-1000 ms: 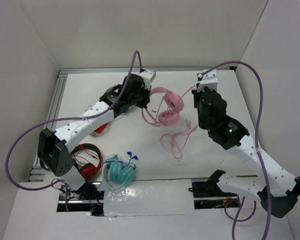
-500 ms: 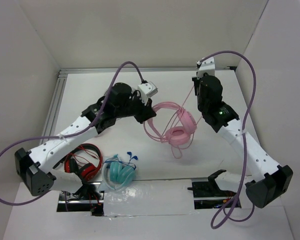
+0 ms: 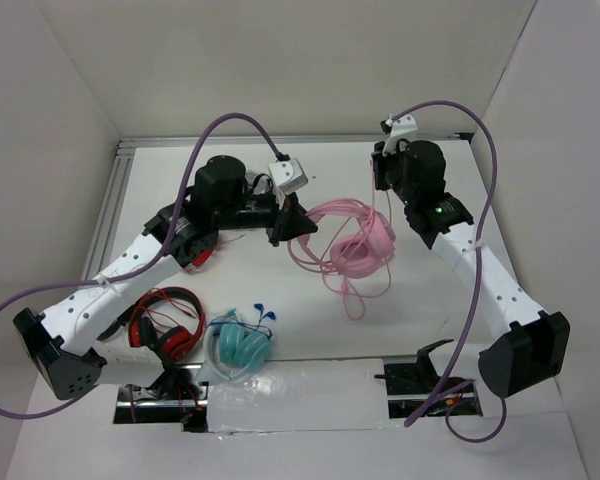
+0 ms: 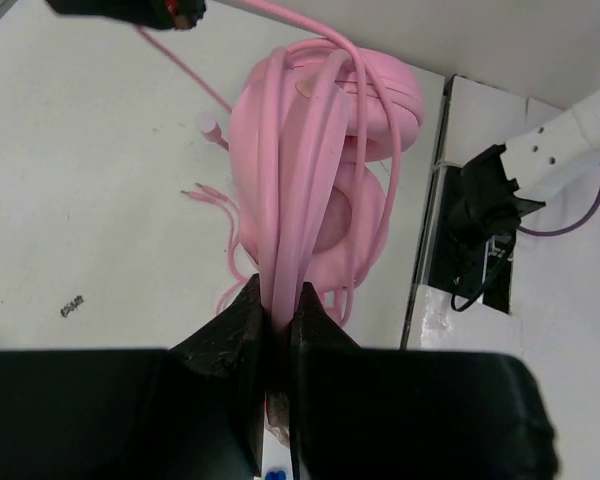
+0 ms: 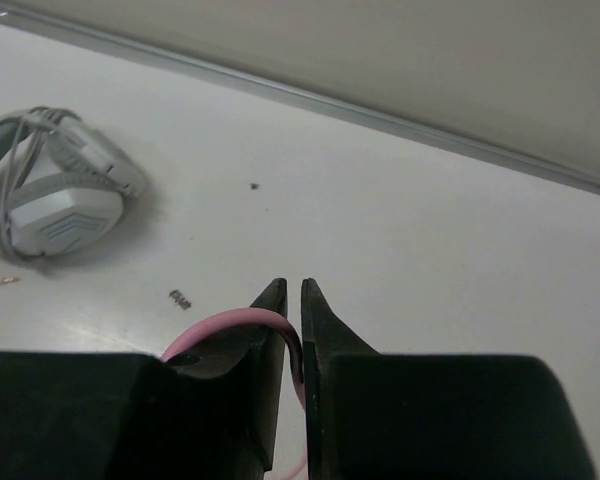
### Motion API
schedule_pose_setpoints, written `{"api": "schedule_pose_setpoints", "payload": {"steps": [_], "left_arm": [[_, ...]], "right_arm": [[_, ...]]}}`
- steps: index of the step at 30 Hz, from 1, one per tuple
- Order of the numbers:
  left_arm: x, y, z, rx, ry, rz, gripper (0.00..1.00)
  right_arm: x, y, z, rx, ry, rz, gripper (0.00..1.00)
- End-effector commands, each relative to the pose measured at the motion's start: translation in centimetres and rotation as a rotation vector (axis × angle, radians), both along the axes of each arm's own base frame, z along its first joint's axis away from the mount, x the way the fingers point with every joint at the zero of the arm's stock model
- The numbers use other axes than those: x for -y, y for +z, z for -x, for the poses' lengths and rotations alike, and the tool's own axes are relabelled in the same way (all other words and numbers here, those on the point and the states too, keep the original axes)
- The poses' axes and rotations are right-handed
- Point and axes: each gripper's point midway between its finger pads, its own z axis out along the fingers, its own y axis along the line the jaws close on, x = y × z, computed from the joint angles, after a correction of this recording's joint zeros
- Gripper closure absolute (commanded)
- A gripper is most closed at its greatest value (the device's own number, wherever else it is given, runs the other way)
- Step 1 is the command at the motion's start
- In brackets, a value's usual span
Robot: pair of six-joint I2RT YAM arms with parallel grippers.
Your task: Wrap the headphones
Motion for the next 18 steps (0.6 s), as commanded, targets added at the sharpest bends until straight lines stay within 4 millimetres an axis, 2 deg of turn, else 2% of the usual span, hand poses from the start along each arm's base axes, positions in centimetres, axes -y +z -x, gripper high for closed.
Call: {"api": "schedule_pose_setpoints", "payload": {"steps": [1, 5, 8, 14, 18], "left_arm": [[1.2, 6.7, 5.8, 0.121, -0.314, 0.153, 1.0], [1.1, 7.5, 6.0, 0.132, -0.321, 0.172, 1.0], [0.6, 8.9, 6.3, 0.147, -0.351, 0.201, 1.0], [-0.3, 12.4, 5.7, 0.176, -0.322, 0.25, 1.0], [-0.6, 14.2, 5.0, 0.166, -0.294, 0.281, 1.0]], "right_arm": [[-1.4, 3.3, -0.7, 0.102, 0.132, -0.075, 0.82], [-2.6, 3.3, 0.9, 0.112, 0.29, -0.094, 0.76], [-3.6, 2.6, 2.6, 0.105, 0.438, -0.098, 0.71], [-6.8, 1.4, 6.4, 0.072, 0.766, -0.066, 0.71], [-8.3, 0.3, 7.8, 0.036, 0.905, -0.1, 0.72]]}}
